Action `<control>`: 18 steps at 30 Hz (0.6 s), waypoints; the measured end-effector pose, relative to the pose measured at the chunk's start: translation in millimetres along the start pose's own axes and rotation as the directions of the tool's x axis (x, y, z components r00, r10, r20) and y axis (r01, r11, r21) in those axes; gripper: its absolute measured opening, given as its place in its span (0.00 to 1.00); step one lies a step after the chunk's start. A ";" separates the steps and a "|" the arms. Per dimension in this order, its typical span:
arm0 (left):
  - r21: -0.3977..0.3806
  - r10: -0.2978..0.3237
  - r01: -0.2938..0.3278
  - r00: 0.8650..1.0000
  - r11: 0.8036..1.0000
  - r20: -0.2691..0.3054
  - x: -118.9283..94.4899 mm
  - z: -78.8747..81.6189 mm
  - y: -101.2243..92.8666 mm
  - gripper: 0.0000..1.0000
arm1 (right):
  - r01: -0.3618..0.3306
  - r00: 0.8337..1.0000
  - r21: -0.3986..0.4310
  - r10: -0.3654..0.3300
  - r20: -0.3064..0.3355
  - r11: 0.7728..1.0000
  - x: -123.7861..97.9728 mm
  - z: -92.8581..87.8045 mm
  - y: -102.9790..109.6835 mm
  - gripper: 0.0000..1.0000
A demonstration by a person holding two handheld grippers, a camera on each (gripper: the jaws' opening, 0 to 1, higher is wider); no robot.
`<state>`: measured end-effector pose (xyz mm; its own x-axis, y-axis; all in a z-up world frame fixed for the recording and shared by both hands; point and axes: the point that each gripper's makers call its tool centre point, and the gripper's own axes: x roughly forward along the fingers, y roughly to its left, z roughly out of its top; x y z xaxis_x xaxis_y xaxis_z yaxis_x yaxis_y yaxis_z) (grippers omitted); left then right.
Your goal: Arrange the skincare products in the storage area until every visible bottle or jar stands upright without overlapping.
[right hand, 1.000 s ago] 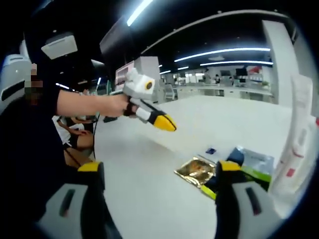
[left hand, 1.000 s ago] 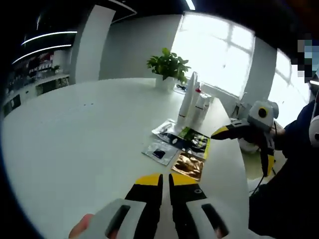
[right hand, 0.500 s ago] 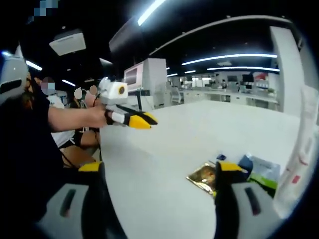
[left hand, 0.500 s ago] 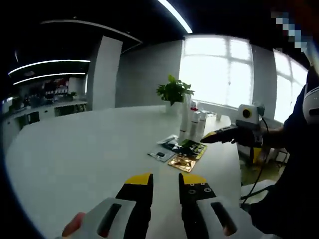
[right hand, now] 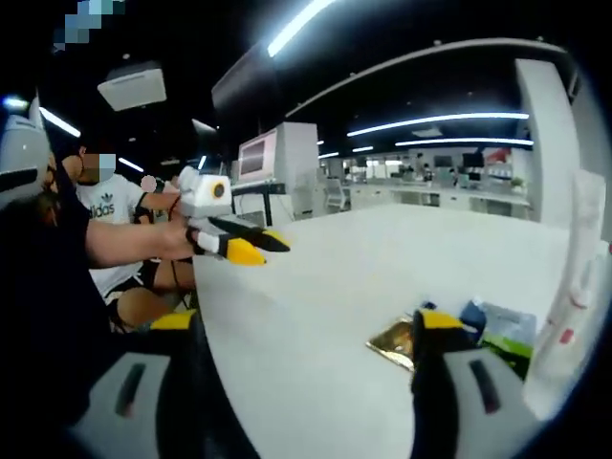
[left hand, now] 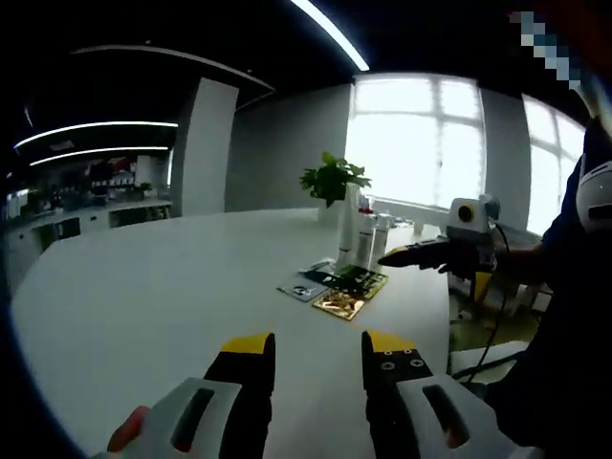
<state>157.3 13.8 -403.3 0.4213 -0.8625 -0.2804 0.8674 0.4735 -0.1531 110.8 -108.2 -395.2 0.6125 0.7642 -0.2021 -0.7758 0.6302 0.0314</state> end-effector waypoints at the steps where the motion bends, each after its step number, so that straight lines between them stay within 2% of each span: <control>1: 0.012 -0.009 0.009 1.000 1.000 0.000 2.5 0.7 -4.0 0.37 | 0.015 1.000 -0.001 -0.015 -0.006 1.000 -5.8 -3.8 -1.9 0.91; 8: 0.057 -0.033 0.034 0.999 0.998 -0.013 19.9 -3.9 -23.1 0.40 | 0.074 0.997 0.001 -0.074 -0.021 0.997 -31.6 -16.1 -11.0 0.91; 13: 0.085 -0.041 0.043 0.999 0.995 -0.023 21.7 -8.9 -38.0 0.41 | 0.094 0.995 0.003 -0.094 -0.024 0.996 -44.4 -21.2 -11.8 0.91; 18: 0.101 -0.026 0.029 0.999 0.994 -0.027 17.7 -13.6 -41.7 0.42 | 0.113 0.993 -0.015 -0.114 -0.033 0.993 -57.7 -25.0 -14.9 0.91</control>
<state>124.9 -18.8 -414.8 0.3914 -0.8695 -0.3014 0.9014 0.4282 -0.0647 83.3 -165.1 -408.5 0.6914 0.6825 -0.2367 -0.7036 0.7106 -0.0063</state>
